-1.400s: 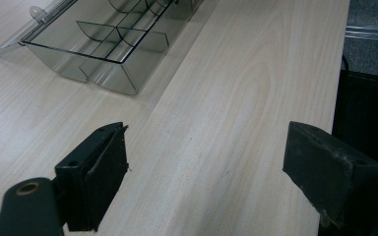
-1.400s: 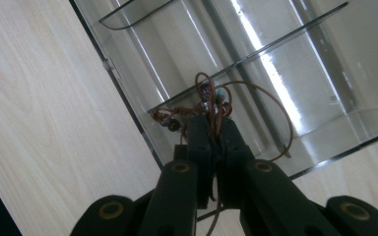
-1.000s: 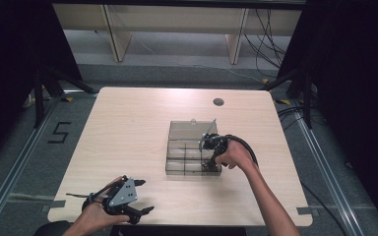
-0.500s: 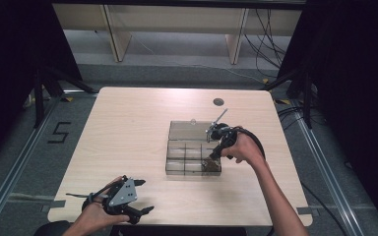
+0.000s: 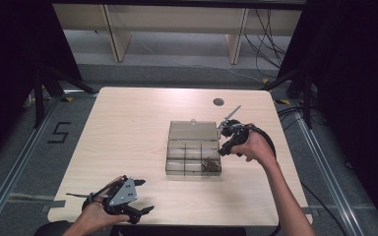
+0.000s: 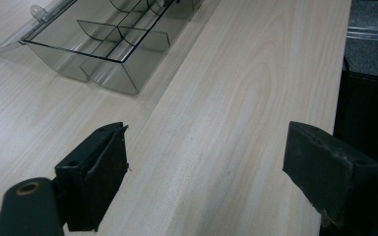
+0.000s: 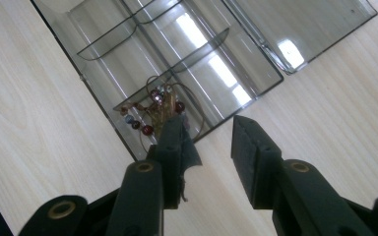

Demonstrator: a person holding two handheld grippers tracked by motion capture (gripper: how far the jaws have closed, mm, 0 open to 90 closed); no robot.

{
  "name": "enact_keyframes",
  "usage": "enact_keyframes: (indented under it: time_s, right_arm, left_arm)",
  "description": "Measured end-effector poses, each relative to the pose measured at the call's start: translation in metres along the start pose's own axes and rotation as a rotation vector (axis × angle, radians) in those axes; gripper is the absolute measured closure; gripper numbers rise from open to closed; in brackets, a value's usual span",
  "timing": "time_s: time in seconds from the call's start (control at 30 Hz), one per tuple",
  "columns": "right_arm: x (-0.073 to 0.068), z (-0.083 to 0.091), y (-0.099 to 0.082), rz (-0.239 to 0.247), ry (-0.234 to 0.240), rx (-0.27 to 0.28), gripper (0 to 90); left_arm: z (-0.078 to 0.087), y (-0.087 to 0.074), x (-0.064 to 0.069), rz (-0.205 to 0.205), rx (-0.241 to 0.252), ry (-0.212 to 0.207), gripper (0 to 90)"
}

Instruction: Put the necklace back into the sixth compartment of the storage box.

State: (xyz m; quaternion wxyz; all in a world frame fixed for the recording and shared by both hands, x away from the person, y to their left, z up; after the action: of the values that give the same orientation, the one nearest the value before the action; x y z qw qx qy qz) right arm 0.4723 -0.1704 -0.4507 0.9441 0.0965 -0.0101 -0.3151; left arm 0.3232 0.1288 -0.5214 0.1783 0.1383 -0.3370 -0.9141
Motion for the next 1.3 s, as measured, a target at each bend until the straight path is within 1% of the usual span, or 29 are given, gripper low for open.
enact_keyframes:
  time_s: [0.1,0.17,0.2,0.23,0.27,0.3,0.33,0.37,0.4,0.53,0.57,0.6,0.63,0.67,0.7,0.77,0.8,0.83,0.87,0.9,0.93,0.97,1.0,1.03,1.07,1.1,1.13,1.23,1.3]
  right_arm:
    - [0.002,0.002,-0.004,-0.015,-0.003,0.006,66.1]
    - [0.003,0.002,-0.006,-0.03,-0.01,0.008,65.8]
    - [0.003,0.002,-0.007,-0.024,-0.005,0.01,65.7]
    - [0.004,0.003,-0.008,-0.042,-0.01,0.005,65.5]
    - [0.005,0.003,-0.009,-0.023,-0.005,0.019,65.4]
    - [0.005,0.003,-0.01,-0.035,-0.002,0.021,65.1]
    - [0.006,0.003,-0.012,-0.046,-0.008,0.015,64.9]
    - [0.006,0.003,-0.013,-0.043,-0.007,0.019,64.6]
    - [0.006,0.004,-0.015,-0.057,-0.005,0.012,64.0]
    - [0.01,0.003,-0.019,-0.062,-0.006,0.032,62.1]
    - [0.009,0.004,-0.02,-0.077,-0.003,0.035,61.7]
    - [0.01,0.004,-0.021,-0.078,-0.009,0.037,61.3]
    - [0.011,0.004,-0.022,-0.075,-0.013,0.041,60.9]
    - [0.011,0.005,-0.023,-0.084,-0.012,0.045,60.8]
    - [0.01,0.006,-0.023,-0.1,-0.01,0.055,60.8]
    - [0.01,0.009,-0.024,-0.087,-0.014,0.076,60.9]
    - [0.009,0.01,-0.026,-0.093,-0.009,0.075,60.7]
    - [0.008,0.011,-0.028,-0.112,-0.009,0.075,60.4]
    - [0.008,0.012,-0.029,-0.101,-0.013,0.078,60.3]
    - [0.007,0.012,-0.03,-0.113,-0.008,0.078,60.2]
    - [0.008,0.012,-0.032,-0.094,-0.013,0.083,60.1]
    - [0.006,0.012,-0.033,-0.105,-0.005,0.087,59.9]
    - [0.007,0.011,-0.034,-0.099,-0.002,0.088,59.9]
    - [0.005,0.011,-0.036,-0.12,0.006,0.086,59.9]
    - [0.005,0.011,-0.037,-0.116,0.0,0.091,59.6]
    - [0.006,0.01,-0.038,-0.097,-0.002,0.098,59.6]
    - [0.003,0.011,-0.04,-0.127,0.005,0.095,59.6]
    - [0.001,0.012,-0.046,-0.139,0.006,0.103,59.4]
    - [0.0,0.014,-0.051,-0.151,0.004,0.103,59.2]
  left_arm:
    - [0.0,0.0,0.0,0.001,0.008,0.003,16.4]
    - [0.0,0.0,0.0,-0.002,-0.001,0.002,16.3]
    - [0.0,0.0,0.0,-0.003,0.0,0.0,16.4]
    - [0.0,0.0,0.0,-0.002,-0.002,0.002,16.4]
    - [-0.001,0.0,0.0,0.0,0.006,0.002,16.4]
    - [-0.001,0.0,0.0,0.007,0.011,-0.001,16.4]
    - [-0.001,0.0,0.0,-0.002,0.004,0.002,16.3]
    - [0.0,0.0,0.0,-0.001,-0.001,0.001,16.3]
    - [0.0,0.0,0.0,-0.003,-0.002,0.002,16.3]
    - [-0.001,0.0,-0.001,0.001,0.008,0.003,16.4]
    - [0.0,-0.001,-0.001,0.0,-0.003,0.006,16.4]
    - [0.0,-0.001,-0.002,-0.014,-0.006,0.01,16.3]
    - [0.0,-0.001,-0.002,-0.011,-0.006,0.009,16.3]
    - [-0.001,0.0,0.0,0.003,0.008,0.002,16.4]
    - [-0.001,0.0,0.0,-0.001,0.004,0.002,16.3]
    - [-0.002,0.0,0.001,0.005,0.0,-0.004,16.4]
    - [-0.002,0.0,0.001,0.006,0.002,-0.007,16.4]
    - [-0.002,0.0,0.001,0.005,0.0,-0.006,16.4]
    - [-0.002,0.0,0.001,0.006,0.001,-0.007,16.4]
    - [-0.002,0.0,0.001,0.007,0.005,-0.001,16.4]
    - [-0.001,0.0,-0.001,-0.005,-0.001,0.006,16.4]
    - [-0.002,0.0,-0.001,-0.016,0.011,0.006,16.4]
    - [-0.002,0.0,-0.001,-0.013,0.013,0.007,16.4]
    - [-0.002,0.0,-0.001,-0.016,0.013,0.003,16.4]
    - [-0.001,-0.001,0.0,-0.004,-0.009,-0.003,16.4]
    - [-0.002,-0.001,0.001,0.004,-0.001,-0.008,16.3]
    - [-0.002,-0.001,0.001,0.006,-0.001,-0.009,16.4]
    - [-0.002,-0.001,0.0,0.0,-0.007,-0.005,16.4]
    - [-0.002,-0.001,0.001,0.006,-0.001,-0.009,16.4]
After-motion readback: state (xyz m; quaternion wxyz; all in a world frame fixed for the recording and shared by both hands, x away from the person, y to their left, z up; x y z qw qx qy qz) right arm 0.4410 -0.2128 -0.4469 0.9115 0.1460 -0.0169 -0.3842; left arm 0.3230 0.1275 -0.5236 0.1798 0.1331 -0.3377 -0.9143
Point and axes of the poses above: each handheld gripper's, and its own axes: z roughly backward along the jaws, y roughly out of its top, x roughly to its right, the point moved 6 cm from there along -z, roughly forward along the jaws, and after that the axes turned 10 degrees about -x, right-handed, at the moved point
